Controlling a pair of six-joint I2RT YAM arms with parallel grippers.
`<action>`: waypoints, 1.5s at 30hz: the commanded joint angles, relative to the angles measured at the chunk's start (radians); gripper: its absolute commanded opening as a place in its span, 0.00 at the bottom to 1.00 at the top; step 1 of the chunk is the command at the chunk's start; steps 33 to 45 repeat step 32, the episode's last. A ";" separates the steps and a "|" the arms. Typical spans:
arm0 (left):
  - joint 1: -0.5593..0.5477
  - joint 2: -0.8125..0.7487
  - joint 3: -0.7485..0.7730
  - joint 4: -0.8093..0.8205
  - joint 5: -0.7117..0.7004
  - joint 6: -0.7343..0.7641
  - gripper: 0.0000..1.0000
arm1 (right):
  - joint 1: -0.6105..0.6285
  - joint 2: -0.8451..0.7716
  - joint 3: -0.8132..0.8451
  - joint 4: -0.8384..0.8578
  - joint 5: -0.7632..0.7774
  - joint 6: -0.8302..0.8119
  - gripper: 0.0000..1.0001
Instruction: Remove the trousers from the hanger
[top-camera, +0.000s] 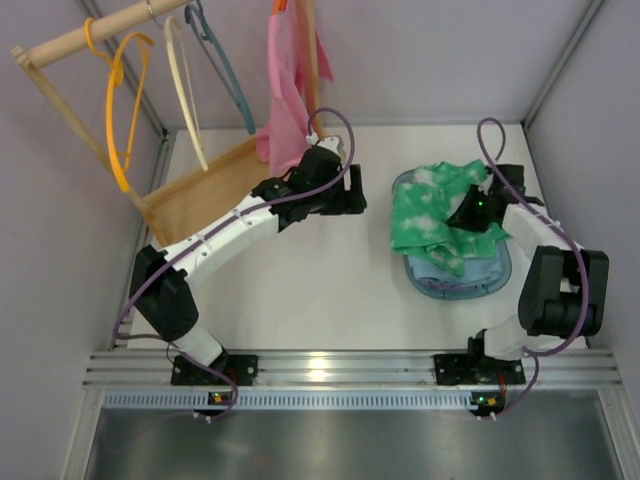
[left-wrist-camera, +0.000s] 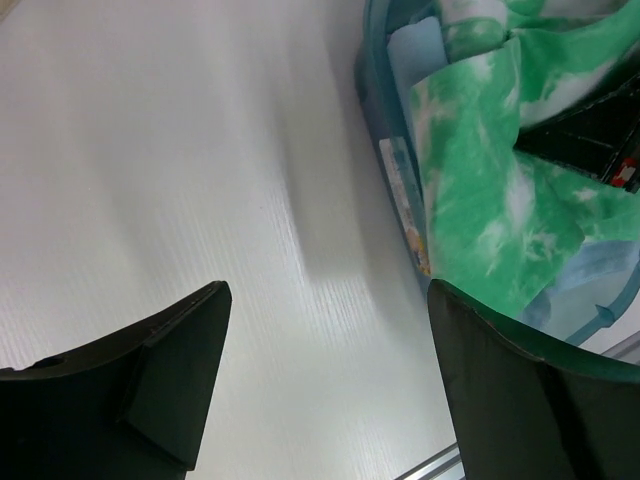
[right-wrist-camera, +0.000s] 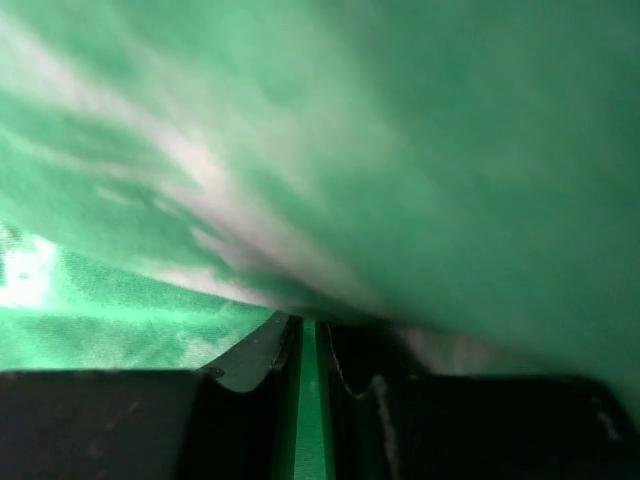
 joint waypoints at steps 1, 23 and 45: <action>-0.001 -0.046 0.007 0.011 -0.021 0.003 0.86 | -0.180 0.045 -0.042 0.053 0.188 -0.023 0.13; 0.148 0.026 0.380 -0.048 0.311 0.237 0.88 | -0.035 -0.368 0.546 -0.272 -0.034 -0.149 0.99; 0.148 -0.090 0.465 -0.117 0.258 0.346 0.92 | -0.035 -0.442 0.524 -0.171 -0.071 -0.140 0.99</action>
